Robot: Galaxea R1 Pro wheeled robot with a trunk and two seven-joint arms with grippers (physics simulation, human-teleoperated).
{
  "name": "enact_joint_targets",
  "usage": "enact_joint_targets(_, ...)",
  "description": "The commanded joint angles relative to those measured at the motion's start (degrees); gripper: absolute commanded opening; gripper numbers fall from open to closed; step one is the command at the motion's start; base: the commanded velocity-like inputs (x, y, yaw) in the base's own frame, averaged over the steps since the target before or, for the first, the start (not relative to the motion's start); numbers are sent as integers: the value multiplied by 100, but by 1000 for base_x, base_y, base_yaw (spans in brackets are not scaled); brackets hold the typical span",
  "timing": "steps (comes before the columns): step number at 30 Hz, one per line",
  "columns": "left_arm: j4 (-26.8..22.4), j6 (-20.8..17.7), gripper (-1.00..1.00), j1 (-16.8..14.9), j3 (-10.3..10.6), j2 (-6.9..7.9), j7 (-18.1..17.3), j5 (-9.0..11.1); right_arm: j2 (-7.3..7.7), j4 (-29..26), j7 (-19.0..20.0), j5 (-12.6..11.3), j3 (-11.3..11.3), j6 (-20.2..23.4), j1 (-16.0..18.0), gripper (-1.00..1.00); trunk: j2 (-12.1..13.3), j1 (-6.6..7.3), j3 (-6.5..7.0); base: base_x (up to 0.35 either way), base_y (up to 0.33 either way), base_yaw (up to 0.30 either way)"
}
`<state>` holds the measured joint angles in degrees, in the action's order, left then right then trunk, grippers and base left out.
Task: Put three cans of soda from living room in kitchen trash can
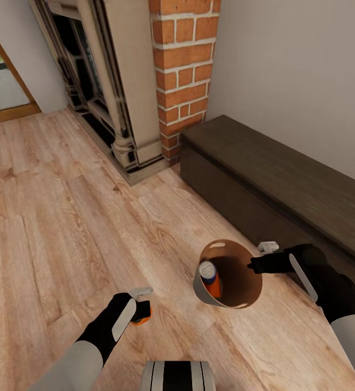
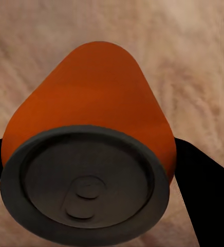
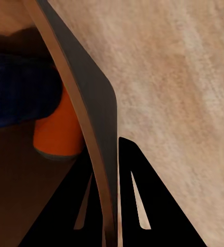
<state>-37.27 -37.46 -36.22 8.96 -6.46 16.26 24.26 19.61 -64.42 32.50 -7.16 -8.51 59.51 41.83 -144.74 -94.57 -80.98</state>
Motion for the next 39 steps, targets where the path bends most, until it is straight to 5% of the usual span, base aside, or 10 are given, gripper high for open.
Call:
enact_joint_targets(1, 1, 0, -100, 0, 0, -1, 1, 0, -1, -1, 54, -186, 0, 49, 1, -100, 1, 3, 23, 0, 0, 0)
enact_joint_targets(5, -246, 2, -100, 71, 1, -10, 2, 8, -7, -1, 54, -185, -1, 49, -4, -100, 7, 13, 112, 0, 0, 0)
enact_joint_targets(11, -2445, -86, -100, 1066, -127, -3, 55, 5, -17, 2, 54, -166, -5, 49, -19, -100, 15, 28, 245, 0, 0, 0)
enact_joint_targets(15, -3082, -56, -100, 1432, -215, -32, 85, 10, -15, 0, 54, -156, 1, 49, -25, -100, 20, 39, 333, 0, 0, 0)
enact_joint_targets(28, -3303, -26, -100, 1576, -248, -50, 95, 10, -26, -11, 50, -131, 16, 49, -104, -100, 38, 72, 621, 0, 0, 0)
enact_joint_targets(35, -3229, 89, -100, 1631, -745, -27, 85, 7, -62, -10, 38, -128, 13, 49, -166, -100, 47, 90, 776, 0, 0, 0)
enact_joint_targets(39, -3212, 209, -100, 1638, -825, -23, 88, 15, -69, -10, 31, -126, 11, 49, -173, -100, 52, 101, 865, 0, 0, 0)
